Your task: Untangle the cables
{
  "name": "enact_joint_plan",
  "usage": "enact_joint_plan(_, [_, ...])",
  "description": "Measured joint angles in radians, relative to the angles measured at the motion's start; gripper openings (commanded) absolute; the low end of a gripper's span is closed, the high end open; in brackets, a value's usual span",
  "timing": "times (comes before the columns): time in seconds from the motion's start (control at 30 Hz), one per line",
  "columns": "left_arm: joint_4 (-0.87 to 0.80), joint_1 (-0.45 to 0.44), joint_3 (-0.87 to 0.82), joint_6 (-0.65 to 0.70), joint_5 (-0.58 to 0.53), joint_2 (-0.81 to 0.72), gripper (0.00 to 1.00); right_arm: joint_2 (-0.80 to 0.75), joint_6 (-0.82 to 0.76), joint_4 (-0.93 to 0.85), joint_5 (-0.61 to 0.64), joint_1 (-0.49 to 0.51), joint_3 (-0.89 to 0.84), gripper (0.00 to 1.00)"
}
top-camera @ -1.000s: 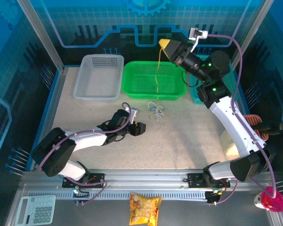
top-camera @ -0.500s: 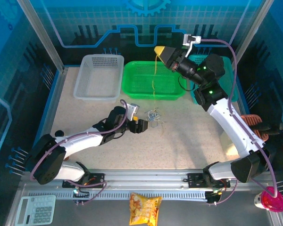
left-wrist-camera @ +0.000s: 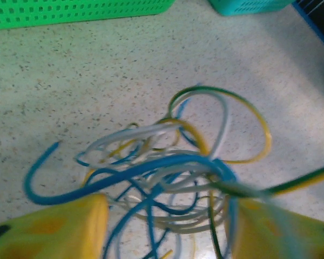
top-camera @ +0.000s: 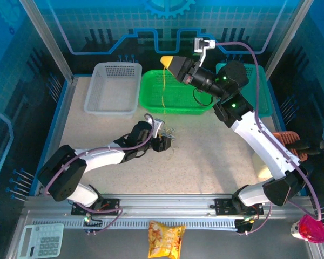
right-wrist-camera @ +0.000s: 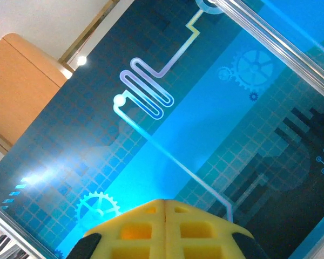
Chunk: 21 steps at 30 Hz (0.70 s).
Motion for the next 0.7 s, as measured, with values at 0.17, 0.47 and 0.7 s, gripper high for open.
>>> enact_joint_plan(0.17, [0.027,0.000,-0.002,-0.006,-0.028,0.040,0.30,0.021,0.019,-0.001,-0.004,-0.001,0.046,0.00])
enact_joint_plan(0.47, [0.056,0.000,-0.032,-0.010,-0.036,0.059,0.26,0.077,0.101,0.007,-0.029,-0.105,0.233,0.00])
enact_joint_plan(0.7, [0.058,0.000,-0.065,-0.028,-0.038,0.059,0.26,0.097,0.151,0.024,-0.028,-0.216,0.401,0.00])
